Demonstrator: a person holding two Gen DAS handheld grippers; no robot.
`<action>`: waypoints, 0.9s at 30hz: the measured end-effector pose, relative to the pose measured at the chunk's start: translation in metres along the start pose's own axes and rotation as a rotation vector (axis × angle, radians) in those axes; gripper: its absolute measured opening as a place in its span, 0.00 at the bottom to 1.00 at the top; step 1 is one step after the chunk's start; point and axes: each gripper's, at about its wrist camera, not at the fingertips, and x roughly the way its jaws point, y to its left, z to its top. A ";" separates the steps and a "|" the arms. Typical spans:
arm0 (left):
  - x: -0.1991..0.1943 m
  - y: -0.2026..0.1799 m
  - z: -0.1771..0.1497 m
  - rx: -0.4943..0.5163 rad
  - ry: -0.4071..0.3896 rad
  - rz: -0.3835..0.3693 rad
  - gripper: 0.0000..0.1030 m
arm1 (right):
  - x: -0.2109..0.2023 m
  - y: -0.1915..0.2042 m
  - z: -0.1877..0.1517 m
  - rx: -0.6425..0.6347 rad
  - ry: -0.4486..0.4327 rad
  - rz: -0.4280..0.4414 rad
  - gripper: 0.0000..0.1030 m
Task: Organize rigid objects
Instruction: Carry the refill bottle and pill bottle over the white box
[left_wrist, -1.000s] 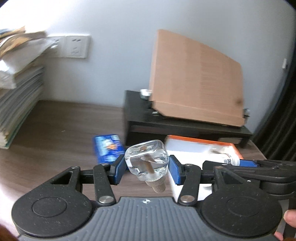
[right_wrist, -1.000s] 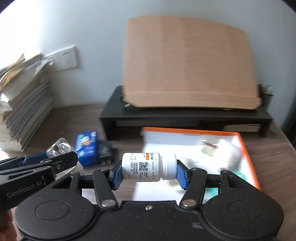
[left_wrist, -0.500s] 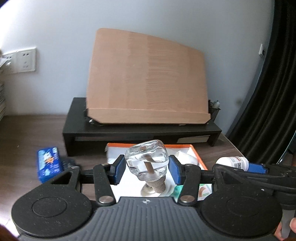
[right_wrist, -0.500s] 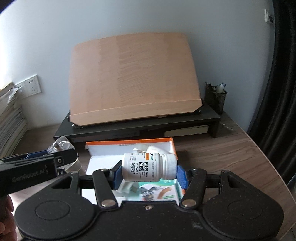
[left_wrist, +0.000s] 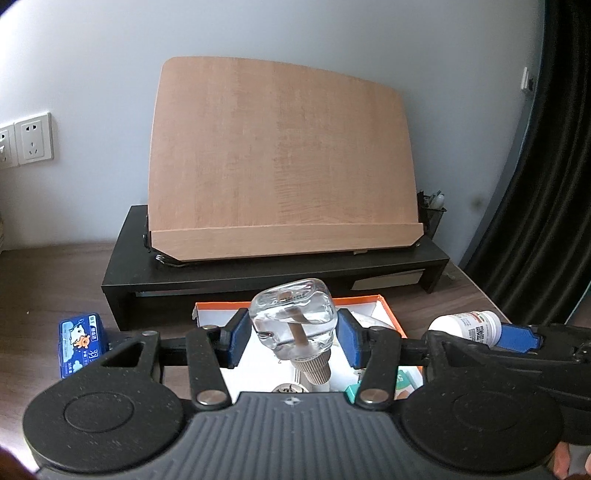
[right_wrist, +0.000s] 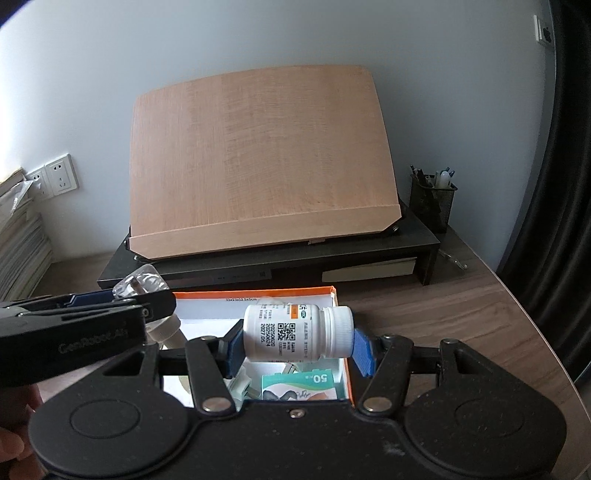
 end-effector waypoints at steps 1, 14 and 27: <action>0.001 -0.001 0.001 -0.001 0.001 0.002 0.49 | 0.002 0.000 0.000 -0.001 0.001 0.003 0.67; 0.013 -0.001 0.002 -0.011 0.014 0.022 0.49 | 0.015 0.000 0.003 -0.010 0.011 0.021 0.67; 0.027 0.001 0.000 -0.023 0.035 0.034 0.49 | 0.027 0.002 0.002 -0.023 0.035 0.031 0.67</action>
